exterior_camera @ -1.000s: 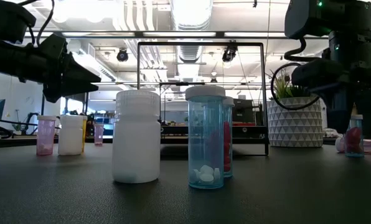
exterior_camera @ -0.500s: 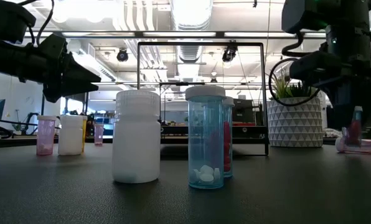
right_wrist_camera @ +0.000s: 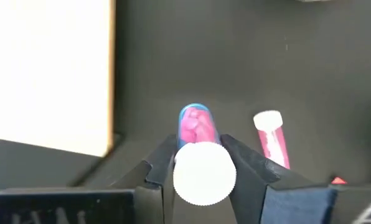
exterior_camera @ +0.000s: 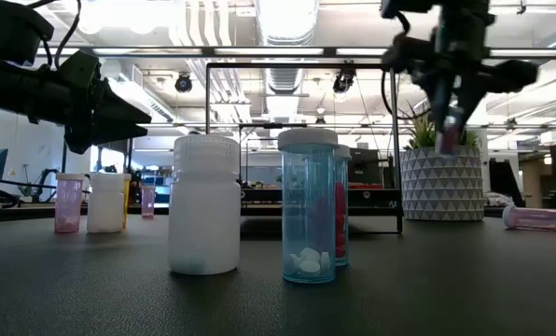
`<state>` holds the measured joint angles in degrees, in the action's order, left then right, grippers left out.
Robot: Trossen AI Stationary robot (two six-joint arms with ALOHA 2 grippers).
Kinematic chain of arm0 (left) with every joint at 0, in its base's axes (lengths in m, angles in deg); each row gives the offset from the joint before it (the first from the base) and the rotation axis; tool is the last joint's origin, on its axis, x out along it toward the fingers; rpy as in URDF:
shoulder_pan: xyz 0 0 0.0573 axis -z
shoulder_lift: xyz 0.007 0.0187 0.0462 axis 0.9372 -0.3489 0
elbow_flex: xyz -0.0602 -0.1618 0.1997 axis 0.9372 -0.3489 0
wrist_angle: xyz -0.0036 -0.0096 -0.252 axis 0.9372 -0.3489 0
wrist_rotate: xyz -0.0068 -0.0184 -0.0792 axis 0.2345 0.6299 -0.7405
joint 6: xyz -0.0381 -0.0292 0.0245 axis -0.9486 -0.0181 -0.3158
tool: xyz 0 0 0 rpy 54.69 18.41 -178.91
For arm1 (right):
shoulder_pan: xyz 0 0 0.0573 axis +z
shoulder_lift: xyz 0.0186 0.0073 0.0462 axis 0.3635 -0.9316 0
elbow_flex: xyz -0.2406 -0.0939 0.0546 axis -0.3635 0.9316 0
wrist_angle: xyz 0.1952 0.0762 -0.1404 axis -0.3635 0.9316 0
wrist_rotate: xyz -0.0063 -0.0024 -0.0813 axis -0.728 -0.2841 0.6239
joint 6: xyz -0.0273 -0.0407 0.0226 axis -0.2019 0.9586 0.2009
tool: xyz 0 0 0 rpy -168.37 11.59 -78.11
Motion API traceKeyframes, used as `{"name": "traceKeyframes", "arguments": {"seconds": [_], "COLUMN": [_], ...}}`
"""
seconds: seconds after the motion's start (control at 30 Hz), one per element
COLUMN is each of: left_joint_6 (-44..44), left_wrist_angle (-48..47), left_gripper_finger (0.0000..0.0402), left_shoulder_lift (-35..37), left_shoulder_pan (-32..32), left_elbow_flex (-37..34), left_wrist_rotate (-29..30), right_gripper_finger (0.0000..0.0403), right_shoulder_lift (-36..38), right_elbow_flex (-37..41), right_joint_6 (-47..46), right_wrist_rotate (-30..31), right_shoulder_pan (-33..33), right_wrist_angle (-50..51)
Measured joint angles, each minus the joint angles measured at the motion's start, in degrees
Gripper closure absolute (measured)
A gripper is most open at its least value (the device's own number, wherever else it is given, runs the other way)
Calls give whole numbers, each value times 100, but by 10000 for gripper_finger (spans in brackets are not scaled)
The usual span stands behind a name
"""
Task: Pick and place medicine bottles onto shelf by color
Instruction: Put the top blue pill bottle on the shelf
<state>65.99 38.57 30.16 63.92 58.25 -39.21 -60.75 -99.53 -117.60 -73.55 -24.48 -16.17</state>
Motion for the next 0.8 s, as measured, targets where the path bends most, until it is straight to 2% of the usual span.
{"name": "traceKeyframes", "arguments": {"seconds": [0.13, 0.4, 0.47, 0.57, 0.8], "left_joint_6": [0, 1, 0, 0, 1], "left_wrist_angle": [1, 0, 0, 0, 1], "left_gripper_finger": [228, 228, 228, 228, 228], "left_shoulder_lift": [-9, -6, -6, -7, -6], "left_shoulder_pan": [0, 1, -1, -1, 0], "left_elbow_flex": [0, 0, 0, 0, 0], "left_wrist_rotate": [1, 1, 2, 1, 1], "right_gripper_finger": [299, 302, 303, 303, 301], "right_shoulder_lift": [-403, -1825, -2160, -2631, -3564], "right_elbow_flex": [-425, -1692, -2036, -2555, -3725], "right_joint_6": [211, 804, 921, 971, 985], "right_wrist_rotate": [4, -92, -278, -510, -563], "right_shoulder_pan": [-372, -1037, -1249, -1573, -2114], "right_wrist_angle": [106, 474, 478, 470, 467]}}
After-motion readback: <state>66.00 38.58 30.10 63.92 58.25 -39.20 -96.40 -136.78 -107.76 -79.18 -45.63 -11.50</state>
